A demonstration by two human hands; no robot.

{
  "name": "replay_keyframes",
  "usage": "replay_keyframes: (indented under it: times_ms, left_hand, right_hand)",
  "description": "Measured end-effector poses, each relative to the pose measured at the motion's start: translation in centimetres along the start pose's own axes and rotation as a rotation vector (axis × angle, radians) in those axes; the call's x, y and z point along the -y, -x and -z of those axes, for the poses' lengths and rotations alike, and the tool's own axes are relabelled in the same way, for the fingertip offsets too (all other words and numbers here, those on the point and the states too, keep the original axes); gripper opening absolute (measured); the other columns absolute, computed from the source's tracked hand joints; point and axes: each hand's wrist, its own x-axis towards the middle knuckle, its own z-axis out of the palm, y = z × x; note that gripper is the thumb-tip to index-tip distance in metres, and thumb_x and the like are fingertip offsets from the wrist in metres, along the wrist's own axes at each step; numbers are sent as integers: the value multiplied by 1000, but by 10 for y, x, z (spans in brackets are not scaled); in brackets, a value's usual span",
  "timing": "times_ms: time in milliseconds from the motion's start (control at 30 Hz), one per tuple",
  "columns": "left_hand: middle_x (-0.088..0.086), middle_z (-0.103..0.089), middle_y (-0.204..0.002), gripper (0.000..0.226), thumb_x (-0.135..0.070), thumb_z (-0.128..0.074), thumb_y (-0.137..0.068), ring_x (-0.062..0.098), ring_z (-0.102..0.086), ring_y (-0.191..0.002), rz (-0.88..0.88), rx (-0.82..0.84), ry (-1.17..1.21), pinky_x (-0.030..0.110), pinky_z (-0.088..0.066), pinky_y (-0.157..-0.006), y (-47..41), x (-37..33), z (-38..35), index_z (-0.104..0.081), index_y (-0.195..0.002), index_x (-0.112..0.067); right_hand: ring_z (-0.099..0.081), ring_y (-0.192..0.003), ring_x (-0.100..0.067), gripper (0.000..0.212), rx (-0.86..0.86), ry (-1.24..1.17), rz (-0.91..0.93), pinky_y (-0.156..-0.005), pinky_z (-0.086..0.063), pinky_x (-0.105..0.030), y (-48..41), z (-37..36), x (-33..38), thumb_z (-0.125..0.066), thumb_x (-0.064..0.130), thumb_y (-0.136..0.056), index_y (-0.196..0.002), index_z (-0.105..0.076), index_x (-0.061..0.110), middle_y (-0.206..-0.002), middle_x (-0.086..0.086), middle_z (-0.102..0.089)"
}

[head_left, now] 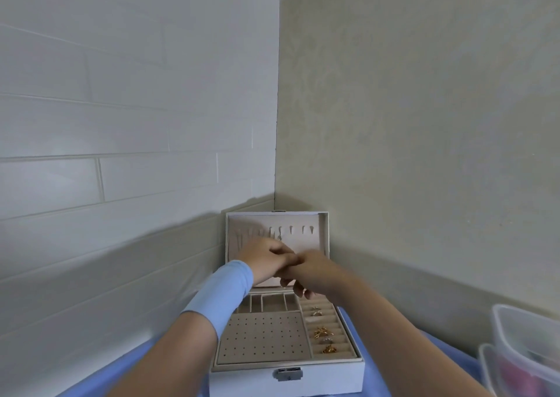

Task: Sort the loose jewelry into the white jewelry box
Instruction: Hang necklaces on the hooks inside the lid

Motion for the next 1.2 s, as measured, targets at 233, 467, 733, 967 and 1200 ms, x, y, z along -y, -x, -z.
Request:
replay_keyframes:
  times_ms: [233, 467, 733, 967, 1200]
  left_hand:
    - [3, -69, -93, 25, -38, -52, -97, 22, -64, -93, 64, -85, -183, 29, -43, -74, -20, 21, 13, -71, -95, -21]
    - [2, -53, -140, 40, -42, -48, -98, 24, -48, -129, 79, 38, -561, 36, -40, -107, -31, 41, -7, -59, -133, -26]
    - [4, -48, -141, 42, -47, -47, -97, 26, -33, -136, 50, 110, -821, 41, -31, -111, -36, 49, -5, -59, -132, -26]
    - [1, -61, -127, 37, -47, -49, -94, 25, -47, -125, 32, 76, -763, 39, -35, -108, -37, 48, -2, -64, -121, -27]
    - [-5, -57, -138, 47, -47, -53, -92, 22, -48, -129, 12, 26, -604, 39, -38, -110, -17, 39, -1, -53, -137, -32]
  right_hand:
    - [-49, -45, -10, 17, -167, 52, 47, -42, -38, -21, -19, 11, 2, -67, 20, -94, -96, -76, 6, -77, -2, -74]
    - [-52, -38, -10, 15, -240, 196, 99, -39, -38, -15, -48, 22, 17, -68, 20, -95, -84, -73, 10, -77, -2, -74]
    - [-71, -51, -17, 20, -283, 378, 85, -45, -46, -18, -69, 22, 21, -58, 13, -96, -86, -76, 13, -95, -5, -77]
    - [-74, -63, -16, 18, -147, 646, 52, -77, -62, -41, -72, 12, 2, -65, 12, -91, -104, -76, 21, -88, 8, -75]
    - [-65, -79, -7, 26, -237, 646, 102, -87, -58, -33, -46, 9, -2, -63, 13, -93, -108, -75, 30, -106, 12, -71]
